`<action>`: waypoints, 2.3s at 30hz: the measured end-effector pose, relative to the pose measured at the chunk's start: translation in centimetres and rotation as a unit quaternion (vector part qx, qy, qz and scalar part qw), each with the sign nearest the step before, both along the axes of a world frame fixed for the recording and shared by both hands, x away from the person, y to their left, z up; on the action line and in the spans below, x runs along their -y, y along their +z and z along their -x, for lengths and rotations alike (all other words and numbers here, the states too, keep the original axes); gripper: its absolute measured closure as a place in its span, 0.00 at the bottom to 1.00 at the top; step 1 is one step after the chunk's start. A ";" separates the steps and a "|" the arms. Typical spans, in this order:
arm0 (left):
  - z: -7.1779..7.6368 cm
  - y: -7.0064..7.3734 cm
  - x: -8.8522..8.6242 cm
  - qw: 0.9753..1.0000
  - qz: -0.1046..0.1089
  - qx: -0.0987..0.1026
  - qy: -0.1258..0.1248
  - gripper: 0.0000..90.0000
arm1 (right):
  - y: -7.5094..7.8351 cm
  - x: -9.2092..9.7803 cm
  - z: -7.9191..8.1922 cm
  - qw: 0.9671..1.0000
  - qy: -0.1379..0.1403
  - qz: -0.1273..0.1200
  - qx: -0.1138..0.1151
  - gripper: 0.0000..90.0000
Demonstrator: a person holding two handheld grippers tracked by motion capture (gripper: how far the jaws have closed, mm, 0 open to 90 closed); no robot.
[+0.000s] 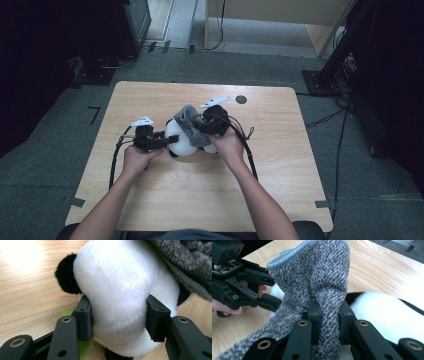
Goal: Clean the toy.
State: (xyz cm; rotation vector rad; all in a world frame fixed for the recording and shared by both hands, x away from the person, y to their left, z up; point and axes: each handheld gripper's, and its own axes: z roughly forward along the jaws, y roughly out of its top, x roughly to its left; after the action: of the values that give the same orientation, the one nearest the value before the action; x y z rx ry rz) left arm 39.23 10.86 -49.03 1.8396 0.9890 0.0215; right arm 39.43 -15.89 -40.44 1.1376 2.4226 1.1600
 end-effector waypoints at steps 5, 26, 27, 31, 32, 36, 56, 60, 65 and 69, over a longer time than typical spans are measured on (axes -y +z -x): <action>-0.1 0.1 0.0 1.000 -0.002 0.000 -0.003 0.54 | 0.4 1.8 0.2 1.000 -0.010 -0.013 -0.005 0.86; -0.2 0.2 0.0 1.000 -0.005 0.000 -0.004 0.54 | 1.1 8.2 0.7 0.997 -0.057 -0.044 -0.010 0.86; -0.2 0.1 0.0 1.000 -0.005 0.000 -0.004 0.54 | 1.1 8.5 0.8 0.997 -0.061 -0.044 -0.010 0.86; -0.2 0.1 0.0 1.000 -0.005 0.000 -0.004 0.54 | 0.8 9.5 0.9 0.996 -0.073 -0.045 -0.012 0.86; -0.2 0.1 0.0 1.000 -0.004 -0.001 -0.003 0.54 | 0.8 9.7 0.9 0.996 -0.076 -0.045 -0.014 0.86; -0.2 0.1 0.0 1.000 -0.004 -0.002 -0.003 0.54 | 0.2 10.6 1.0 0.995 -0.088 -0.049 -0.019 0.86; -0.2 0.0 0.0 1.000 -0.006 0.000 -0.003 0.55 | 2.5 13.4 0.9 0.987 -0.134 -0.086 0.011 0.87; -0.2 0.0 -0.1 1.000 -0.006 -0.001 -0.003 0.55 | 2.9 12.2 0.4 0.988 -0.122 -0.095 0.016 0.87; -0.1 0.0 -0.1 1.000 -0.006 0.000 -0.004 0.55 | 1.5 10.3 -0.3 0.991 -0.106 -0.077 0.002 0.87; 0.0 0.0 0.0 1.000 -0.008 0.005 -0.004 0.55 | 0.0 10.0 -0.2 0.992 -0.108 -0.066 0.001 0.87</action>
State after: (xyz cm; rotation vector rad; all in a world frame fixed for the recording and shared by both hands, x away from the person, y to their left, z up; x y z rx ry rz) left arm 39.28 10.89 -49.06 1.8567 0.9758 0.0342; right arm 39.59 -25.89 -40.42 1.3963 2.1829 1.2640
